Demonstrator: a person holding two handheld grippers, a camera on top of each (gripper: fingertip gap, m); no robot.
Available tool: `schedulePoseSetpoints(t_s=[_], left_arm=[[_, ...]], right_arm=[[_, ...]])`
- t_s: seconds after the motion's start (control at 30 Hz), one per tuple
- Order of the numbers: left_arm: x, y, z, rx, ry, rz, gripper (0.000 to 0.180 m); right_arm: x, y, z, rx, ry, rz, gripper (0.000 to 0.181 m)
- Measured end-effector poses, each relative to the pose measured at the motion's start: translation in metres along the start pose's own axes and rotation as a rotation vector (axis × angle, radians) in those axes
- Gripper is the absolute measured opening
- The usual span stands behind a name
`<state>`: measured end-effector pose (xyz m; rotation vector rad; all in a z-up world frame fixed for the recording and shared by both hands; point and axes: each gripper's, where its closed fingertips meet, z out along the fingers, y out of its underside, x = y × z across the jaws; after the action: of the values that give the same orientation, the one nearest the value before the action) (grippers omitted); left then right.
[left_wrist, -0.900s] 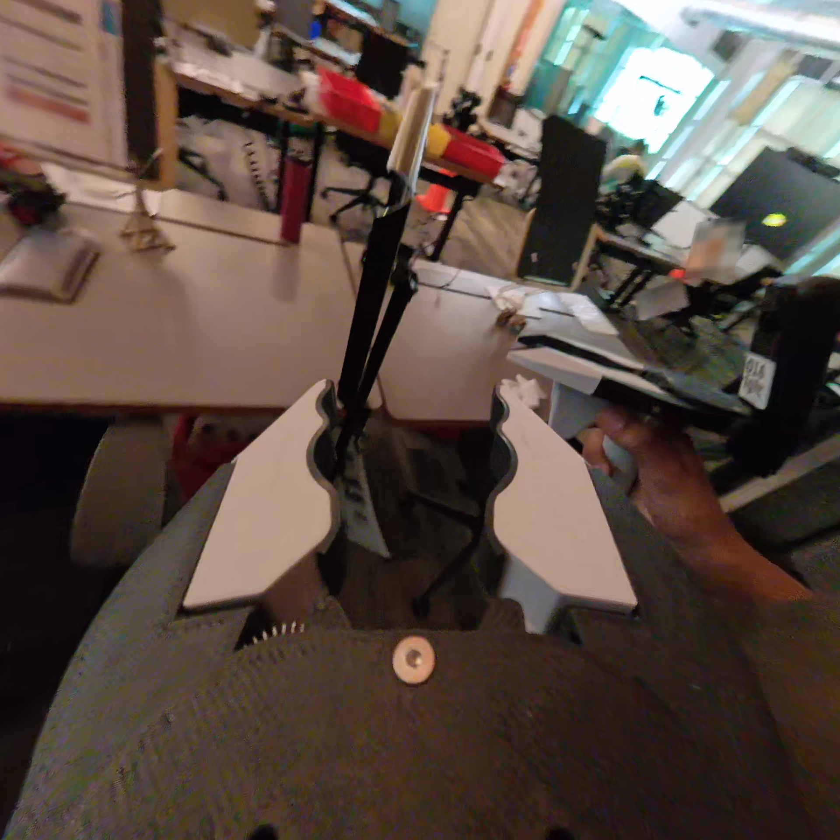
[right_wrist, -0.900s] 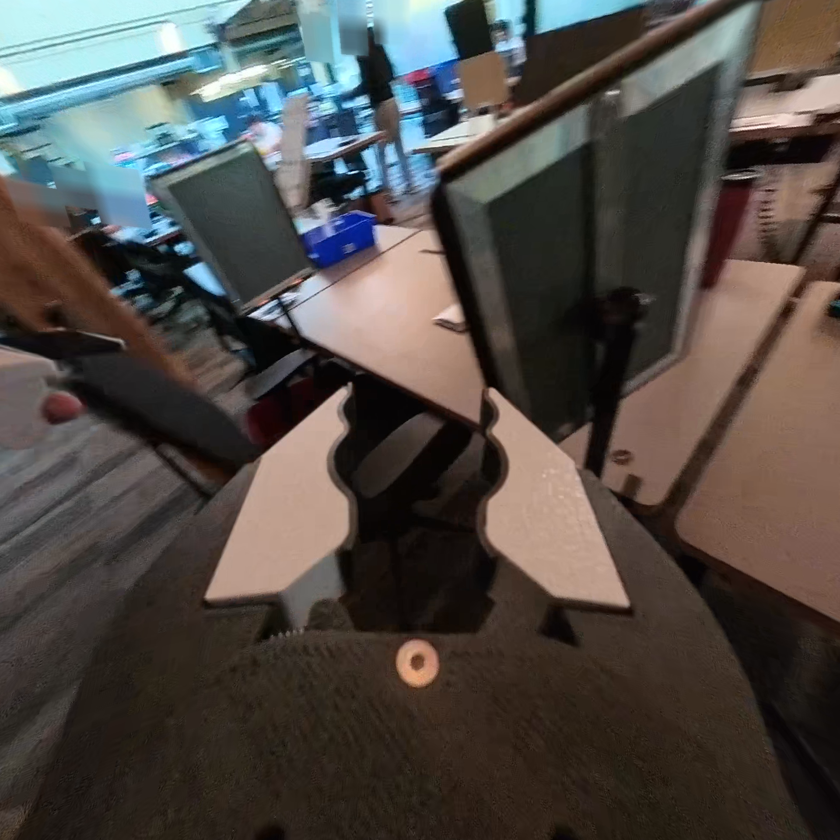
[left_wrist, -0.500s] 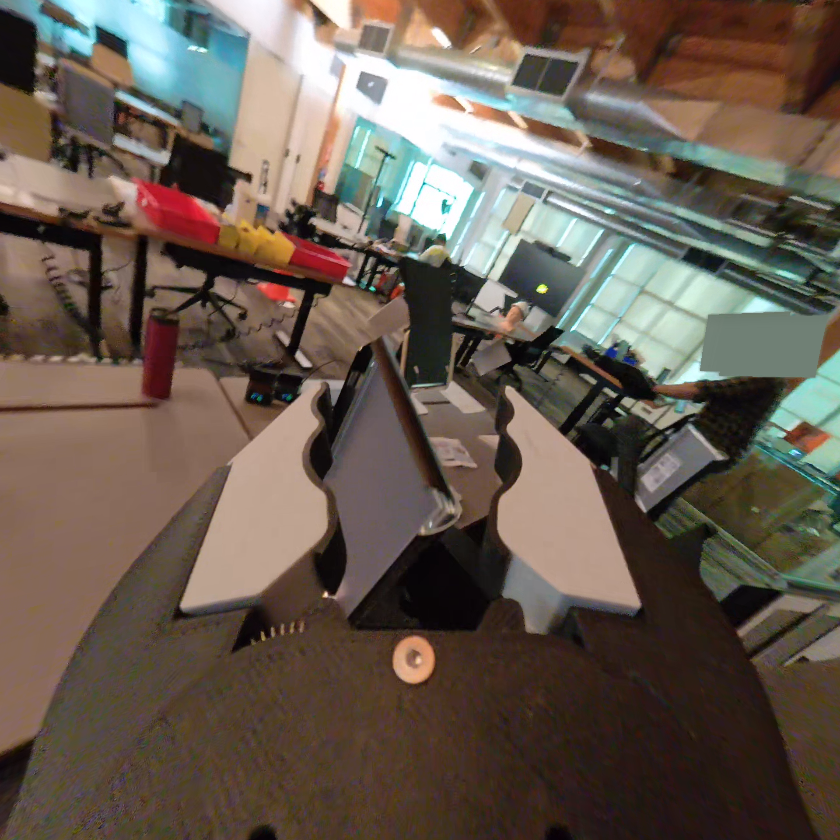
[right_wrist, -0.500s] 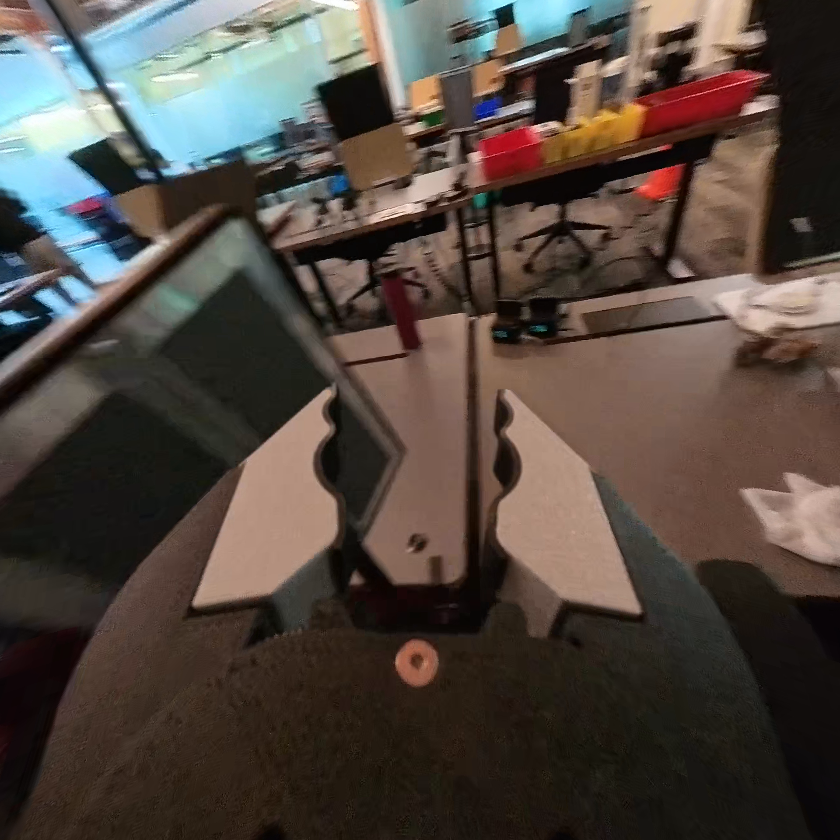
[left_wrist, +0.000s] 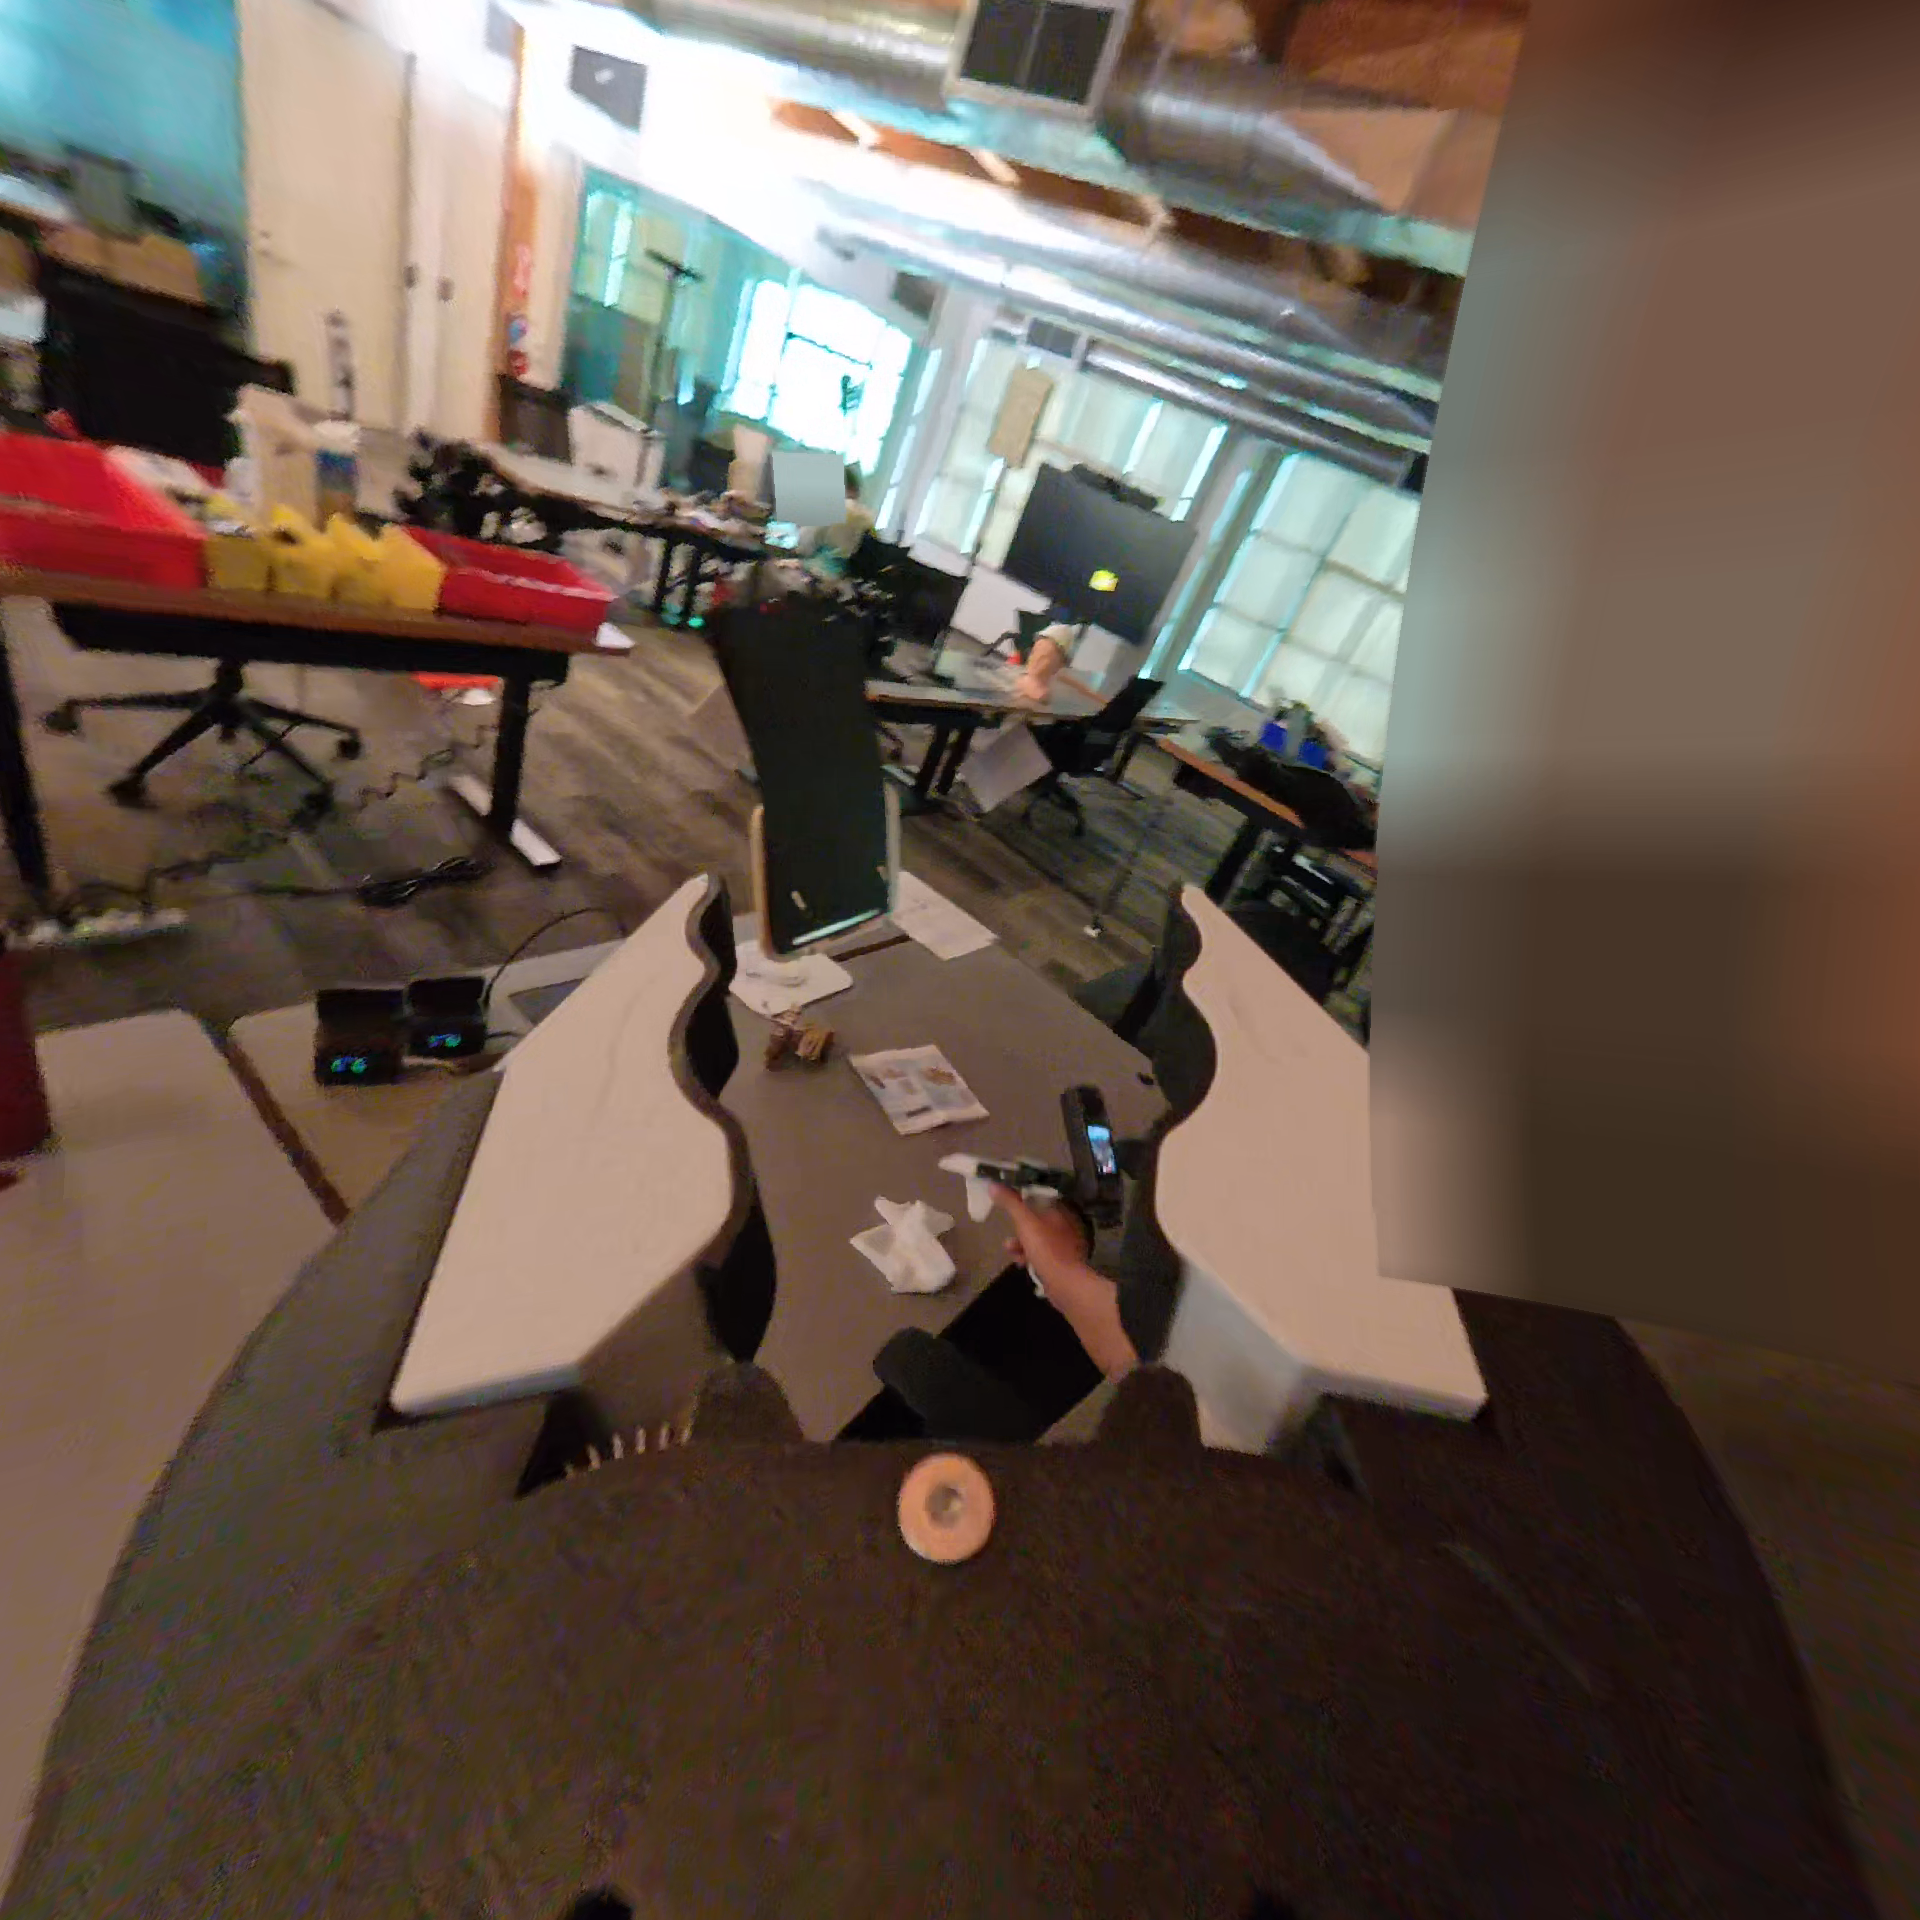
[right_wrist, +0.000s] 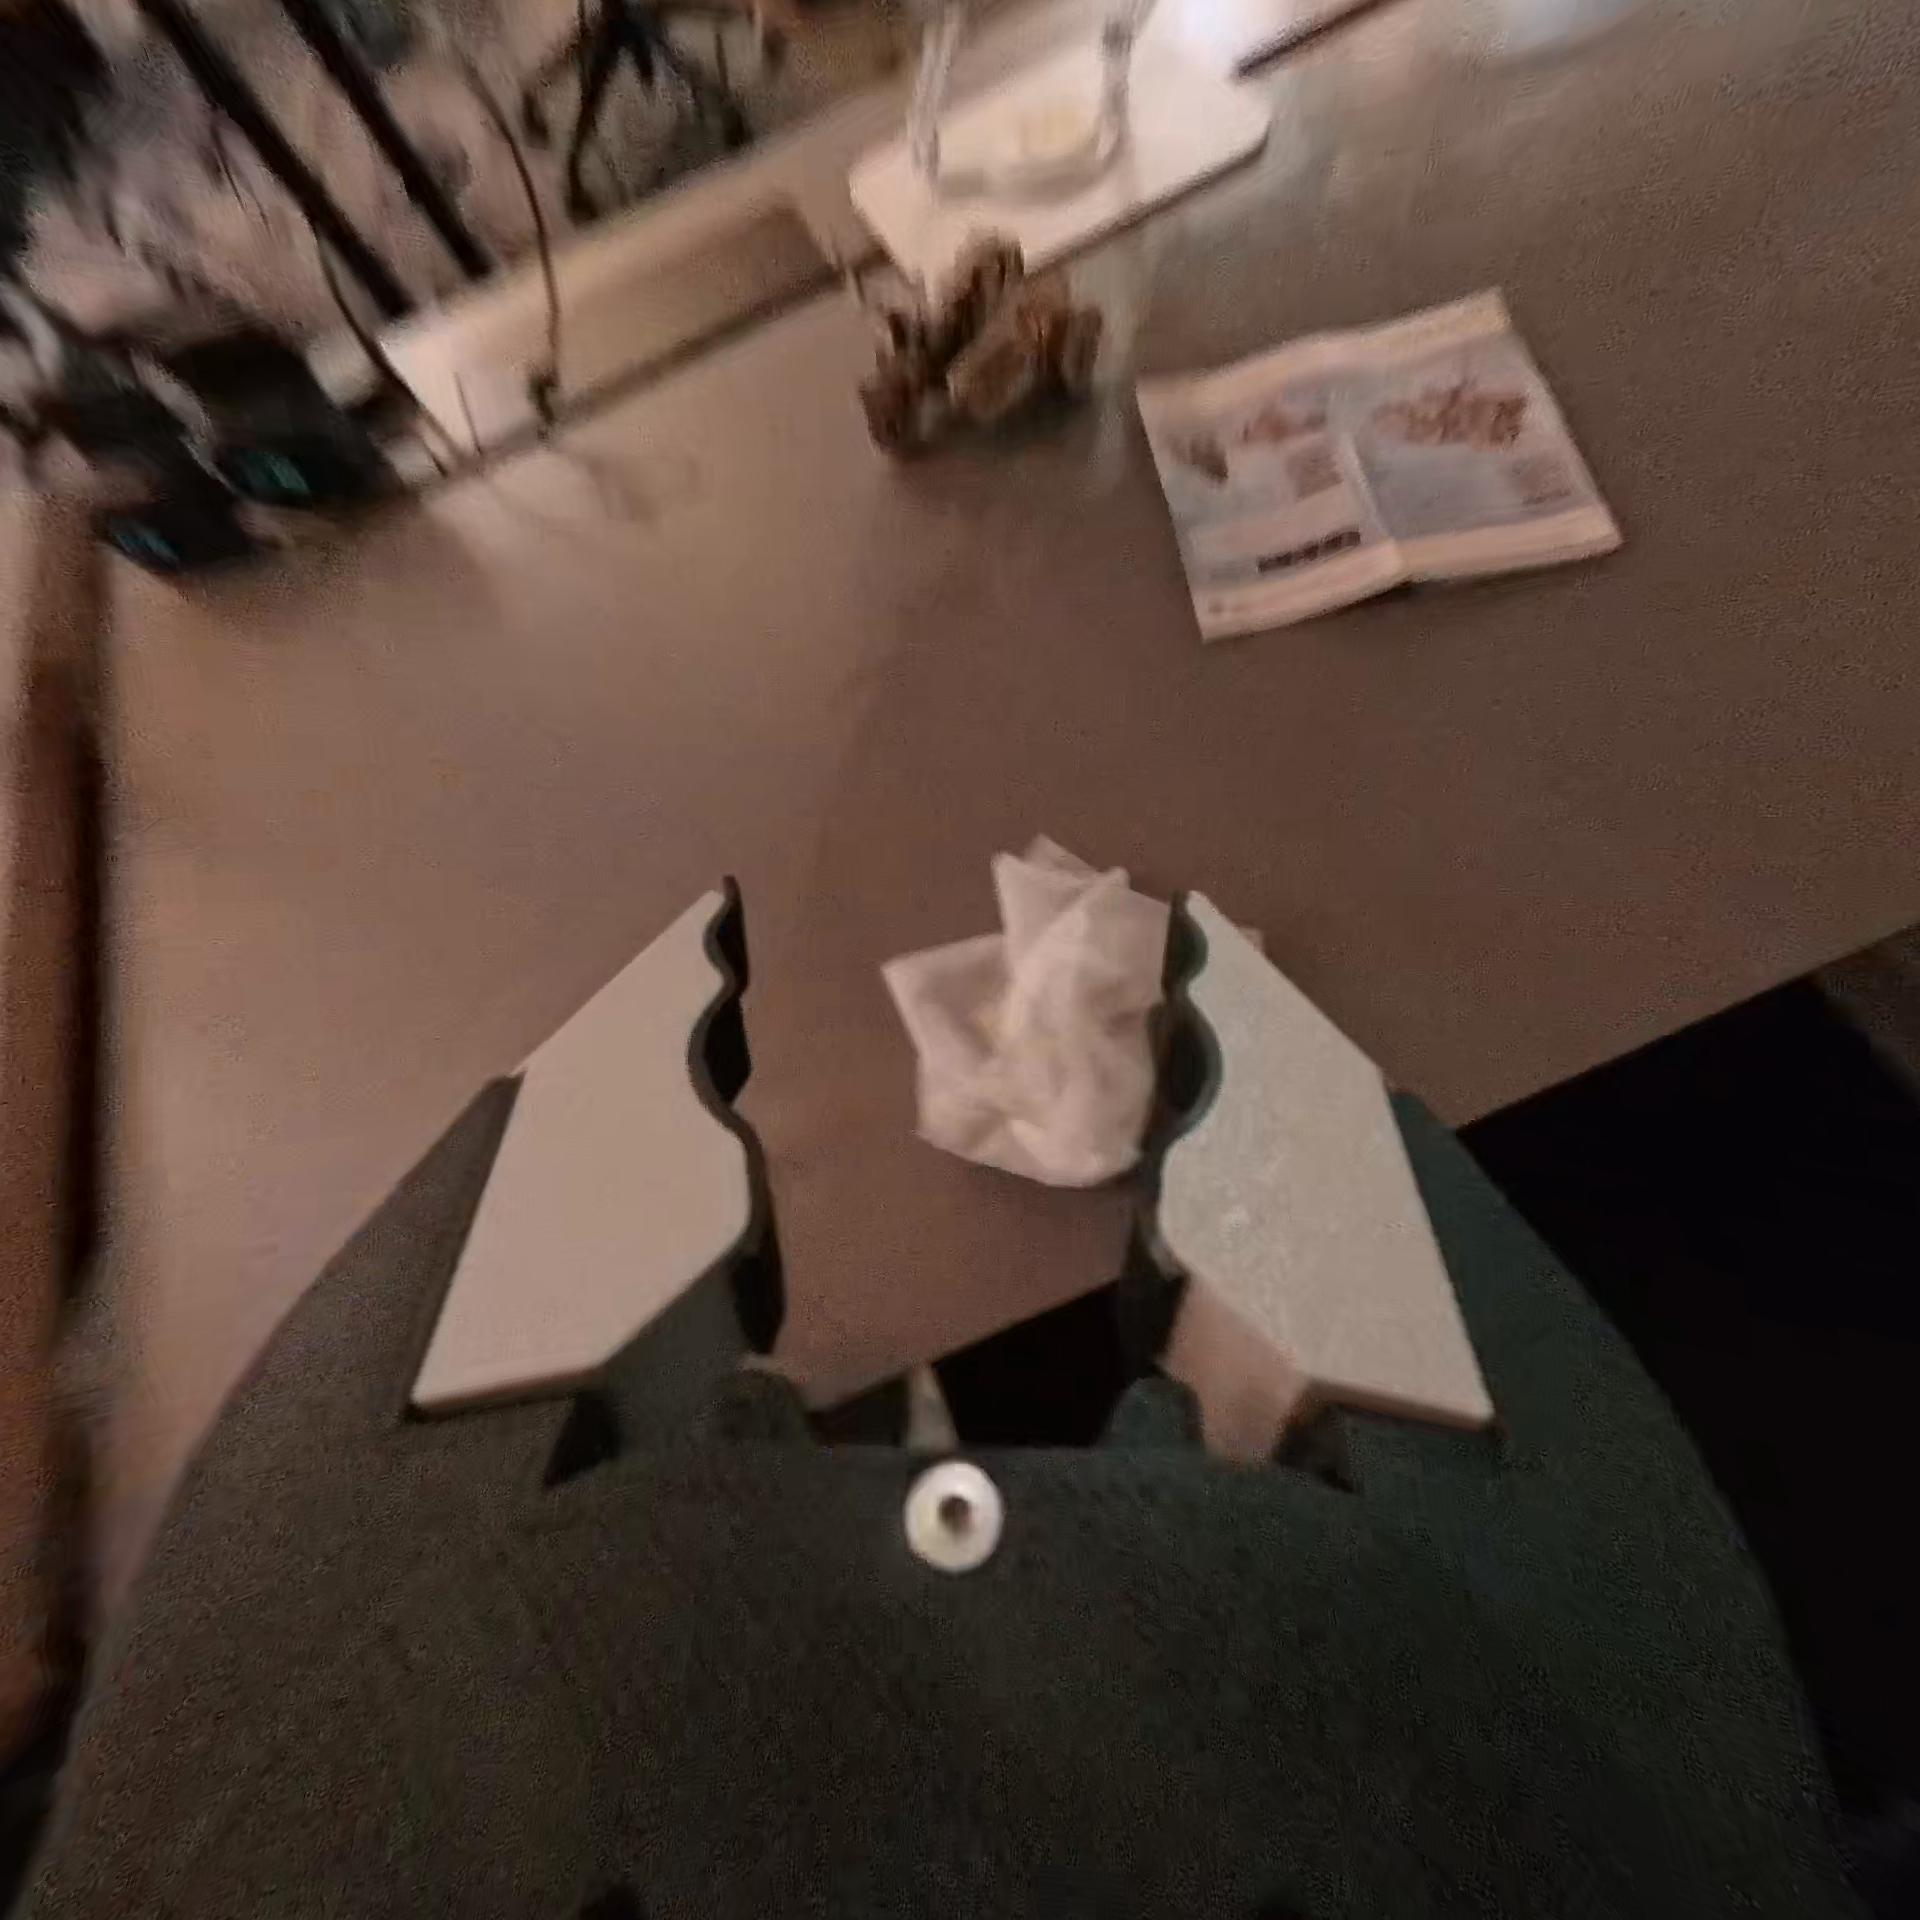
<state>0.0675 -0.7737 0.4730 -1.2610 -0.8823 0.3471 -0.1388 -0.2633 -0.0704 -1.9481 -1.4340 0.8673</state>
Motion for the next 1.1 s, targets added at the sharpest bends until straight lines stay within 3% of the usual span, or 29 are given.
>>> schedulePoseSetpoints(t_s=[0.27, 0.33, 0.47, 0.53, 0.6, 0.7, 0.77, 0.9, 1.0, 1.1], left_arm=[[-0.039, 0.016, 0.136, -0.120, -0.257, -0.086, 0.073], [-0.038, 0.022, 0.168, -0.140, -0.232, -0.127, 0.074], [-0.049, 0.039, 0.214, -0.173, -0.225, -0.172, 0.074], [-0.054, 0.053, 0.229, -0.189, -0.220, -0.188, 0.073], [-0.059, 0.067, 0.238, -0.203, -0.223, -0.211, 0.072], [-0.064, 0.088, 0.244, -0.218, -0.204, -0.256, 0.071], [-0.065, 0.097, 0.243, -0.213, -0.192, -0.277, 0.071], [-0.066, 0.110, 0.228, -0.216, -0.194, -0.237, 0.071], [-0.064, 0.113, 0.209, -0.207, -0.191, -0.190, 0.070], [-0.061, 0.113, 0.193, -0.203, -0.145, -0.183, 0.071]], right_arm=[[0.035, 0.104, 0.099, -0.397, -0.248, -0.557, 0.110], [0.035, 0.109, 0.110, -0.417, -0.305, -0.624, 0.107], [0.025, 0.111, 0.124, -0.450, -0.418, -0.701, 0.063], [0.014, 0.110, 0.125, -0.510, -0.488, -0.672, 0.012], [-0.005, 0.101, 0.128, -0.537, -0.535, -0.571, 0.007], [-0.043, 0.064, 0.133, -0.438, -0.577, -0.452, 0.006], [-0.059, 0.037, 0.140, -0.350, -0.496, -0.493, 0.005], [-0.048, -0.018, 0.167, -0.186, -0.077, -0.620, 0.005], [-0.043, 0.002, 0.185, -0.271, 0.091, -0.645, 0.006], [-0.069, 0.046, 0.190, -0.378, 0.109, -0.679, 0.006]])
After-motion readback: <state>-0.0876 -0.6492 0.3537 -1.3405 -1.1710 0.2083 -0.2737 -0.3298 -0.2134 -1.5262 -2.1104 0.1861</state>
